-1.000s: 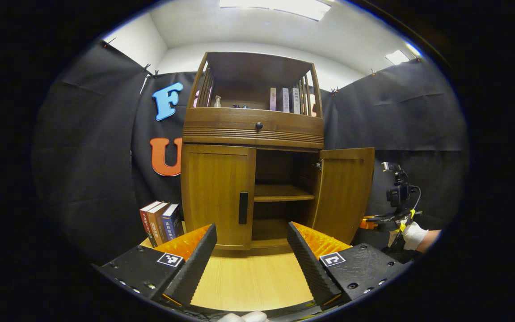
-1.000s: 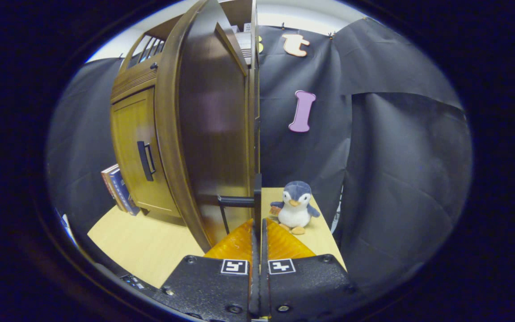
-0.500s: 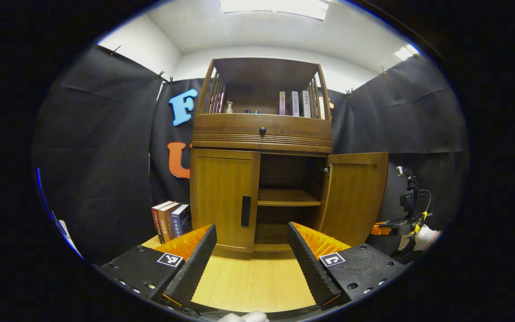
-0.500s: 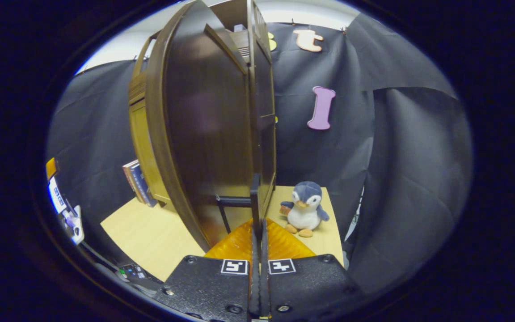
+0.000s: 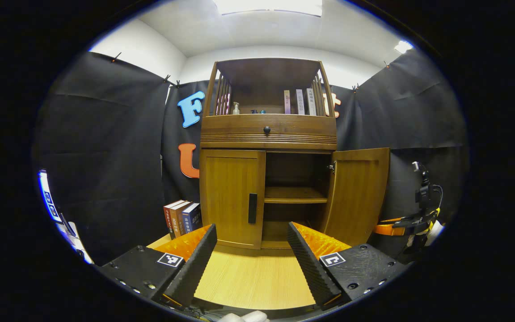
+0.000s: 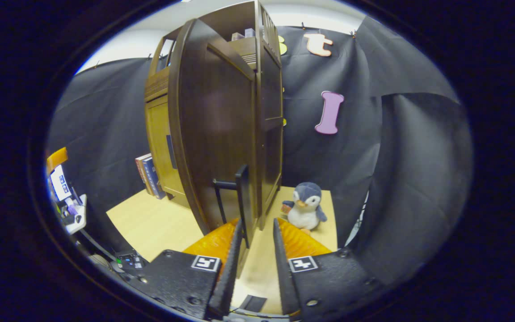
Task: Open the right door of the double-door shoe cabinet with the right hand, and open the left door with the left hand.
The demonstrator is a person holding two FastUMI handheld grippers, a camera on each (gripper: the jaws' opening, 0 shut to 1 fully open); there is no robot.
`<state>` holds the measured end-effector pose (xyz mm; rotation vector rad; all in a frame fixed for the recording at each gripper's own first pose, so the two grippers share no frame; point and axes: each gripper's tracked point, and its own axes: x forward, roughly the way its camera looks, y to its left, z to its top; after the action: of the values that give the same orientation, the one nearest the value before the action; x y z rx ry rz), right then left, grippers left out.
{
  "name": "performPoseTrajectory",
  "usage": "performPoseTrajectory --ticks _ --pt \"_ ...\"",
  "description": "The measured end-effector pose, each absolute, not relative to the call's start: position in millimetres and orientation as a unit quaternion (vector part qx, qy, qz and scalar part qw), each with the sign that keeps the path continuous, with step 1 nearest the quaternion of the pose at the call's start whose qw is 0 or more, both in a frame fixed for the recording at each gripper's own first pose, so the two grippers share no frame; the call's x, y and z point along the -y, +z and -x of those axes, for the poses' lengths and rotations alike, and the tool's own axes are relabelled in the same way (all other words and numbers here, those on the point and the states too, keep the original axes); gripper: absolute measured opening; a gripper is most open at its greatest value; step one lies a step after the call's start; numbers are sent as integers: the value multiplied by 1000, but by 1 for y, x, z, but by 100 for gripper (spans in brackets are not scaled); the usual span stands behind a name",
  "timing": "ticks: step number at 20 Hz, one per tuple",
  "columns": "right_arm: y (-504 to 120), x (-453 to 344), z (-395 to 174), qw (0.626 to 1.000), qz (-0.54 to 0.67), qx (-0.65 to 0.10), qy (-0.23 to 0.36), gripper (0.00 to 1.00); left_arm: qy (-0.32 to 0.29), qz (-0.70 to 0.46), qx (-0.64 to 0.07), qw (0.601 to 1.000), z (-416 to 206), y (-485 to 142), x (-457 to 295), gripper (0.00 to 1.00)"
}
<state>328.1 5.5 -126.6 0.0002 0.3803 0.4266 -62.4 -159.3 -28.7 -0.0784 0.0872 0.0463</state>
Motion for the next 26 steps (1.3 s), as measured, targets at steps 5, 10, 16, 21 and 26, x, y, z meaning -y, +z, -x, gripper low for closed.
performPoseTrajectory --ticks 5,10,16,21,26 --pt "-82 1 -294 973 -22 -156 169 73 -19 40 -59 997 34 -37 152 95" --pt "-24 -35 -264 985 -3 -113 129 94 -55 51 -51 996 -5 -29 129 95" --pt "5 -100 -245 993 -5 -89 80 99 -66 51 -64 994 -33 -46 79 95" --pt "-25 -165 -241 995 -12 -89 45 99 -66 25 -78 994 -56 -73 47 95" --pt "-54 -204 -232 989 -68 -127 34 100 -87 16 -71 994 -92 -88 54 95"
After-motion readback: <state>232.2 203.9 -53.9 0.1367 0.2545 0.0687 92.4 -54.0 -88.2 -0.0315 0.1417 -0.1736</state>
